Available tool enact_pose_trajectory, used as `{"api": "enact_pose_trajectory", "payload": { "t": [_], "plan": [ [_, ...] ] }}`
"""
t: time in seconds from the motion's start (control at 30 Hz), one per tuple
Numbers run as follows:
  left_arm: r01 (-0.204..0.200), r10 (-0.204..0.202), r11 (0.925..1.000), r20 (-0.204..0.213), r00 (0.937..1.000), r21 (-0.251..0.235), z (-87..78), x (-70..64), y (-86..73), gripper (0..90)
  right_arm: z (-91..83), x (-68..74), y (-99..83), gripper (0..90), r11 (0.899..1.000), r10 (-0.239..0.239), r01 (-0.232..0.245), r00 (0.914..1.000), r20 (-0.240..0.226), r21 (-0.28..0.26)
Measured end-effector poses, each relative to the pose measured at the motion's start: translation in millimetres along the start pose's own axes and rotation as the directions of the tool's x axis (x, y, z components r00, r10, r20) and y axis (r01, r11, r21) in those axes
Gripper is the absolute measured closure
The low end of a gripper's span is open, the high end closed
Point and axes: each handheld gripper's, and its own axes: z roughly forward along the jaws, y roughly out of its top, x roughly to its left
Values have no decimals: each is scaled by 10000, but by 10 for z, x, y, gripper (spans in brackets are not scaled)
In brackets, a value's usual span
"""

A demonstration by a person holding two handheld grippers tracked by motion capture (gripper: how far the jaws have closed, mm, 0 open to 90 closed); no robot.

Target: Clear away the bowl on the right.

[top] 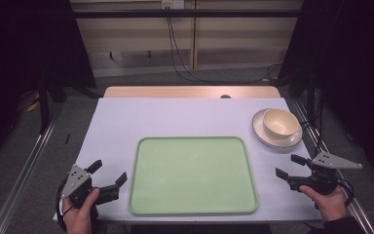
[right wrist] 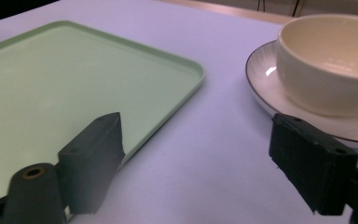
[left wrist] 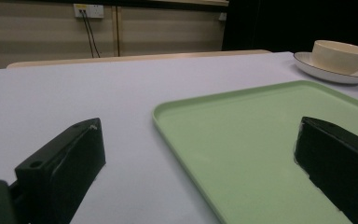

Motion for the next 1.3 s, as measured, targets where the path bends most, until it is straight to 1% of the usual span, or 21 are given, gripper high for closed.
{"api": "enact_pose_trajectory", "payload": {
  "t": [0.07, 0.23, 0.3, 0.33, 0.37, 0.4, 0.43, 0.53, 0.6, 0.67, 0.73, 0.8, 0.9, 0.93, 1.03, 1.07, 1.1, 1.13, 1.2, 1.23, 1.3],
  "plan": [
    [-28, 28, 10000, -30, 10000, 8, -1, 0, 1, 18, 24, -7, -10, 152, 9998, 35, -33, 9999, -106, 213],
    [-2, 2, 10000, -23, 10000, -9, -1, 5, -2, 18, 43, -15, -7, 132, 9997, 72, -70, 9999, -93, 235],
    [-23, 23, 10000, 44, 10000, 0, -5, 8, -2, 18, 71, -23, -5, 129, 9993, 152, -144, 9997, -211, 352],
    [-62, 62, 10000, -53, 10000, 2, -7, 4, -2, 18, 88, -25, -1, 129, 9990, 195, -181, 9993, -329, 419],
    [-63, 63, 10000, -60, 10000, -1, -11, 2, -2, 18, 102, -25, 5, 132, 9982, 203, -180, 9990, -393, 578],
    [-63, 63, 10000, -60, 10000, -1, -11, 2, -2, 18, 102, -25, 5, 132, 9982, 203, -180, 9990, -393, 578],
    [-48, 48, 10000, -55, 10000, -15, -10, 3, -2, 18, 118, -19, 8, 146, 9971, 196, -159, 9986, -490, 739],
    [-68, 68, 10000, -50, 10000, -2, -9, 4, -1, 18, 122, -24, 12, 163, 9978, 106, -66, 9982, -592, 663],
    [-58, 58, 10000, -45, 10000, -3, -6, 3, -1, 18, 111, -31, 23, 187, 9976, 172, -136, 9984, -530, 675],
    [-69, 69, 10000, -64, 10000, 8, -7, 4, 0, 18, 105, -49, 43, 223, 9977, 136, -95, 9980, -614, 670],
    [-90, 90, 10000, -78, 9999, 2, -10, 2, 0, 18, 125, -75, 70, 223, 9969, 284, -233, 9973, -673, 750],
    [-93, 93, 10000, -66, 9999, 9, -10, 3, 0, 18, 137, -97, 97, 225, 9950, 396, -352, 9982, -455, 930],
    [-102, 102, 9999, -45, 9999, 7, -10, 3, 1, 18, 143, -132, 124, 243, 9955, 510, -468, 9975, -487, 829],
    [-102, 103, 9999, -51, 9999, 6, -9, 0, 1, 18, 156, -152, 157, 251, 9960, 593, -560, 9972, -461, 699],
    [-101, 101, 9999, -34, 9999, -51, -12, -5, 0, 19, 148, -156, 199, 255, 9974, 438, -420, 9986, -294, 588],
    [-95, 95, 10000, -37, 9999, -25, -14, -2, -1, 19, 146, -164, 219, 255, 9967, 622, -603, 9975, -348, 544],
    [-95, 95, 10000, -37, 9999, -25, -14, -2, -1, 19, 143, -180, 241, 255, 9951, 752, -728, 9966, -335, 672],
    [-106, 106, 9999, -65, 9999, -19, -14, 1, -1, 19, 143, -180, 241, 255, 9951, 752, -728, 9966, -335, 672],
    [-117, 117, 9999, -49, 9999, -3, -10, -2, 0, 19, 150, -226, 269, 293, 9954, 707, -700, 9975, -90, 650],
    [-132, 132, 9999, -59, 9999, -13, -11, -7, 0, 19, 175, -284, 296, 303, 9942, 623, -617, 9980, -41, 876],
    [-122, 122, 9999, -70, 9999, -6, -10, -7, 1, 19, 191, -316, 309, 302, 9939, 595, -584, 9982, -93, 936]
  ]
}}
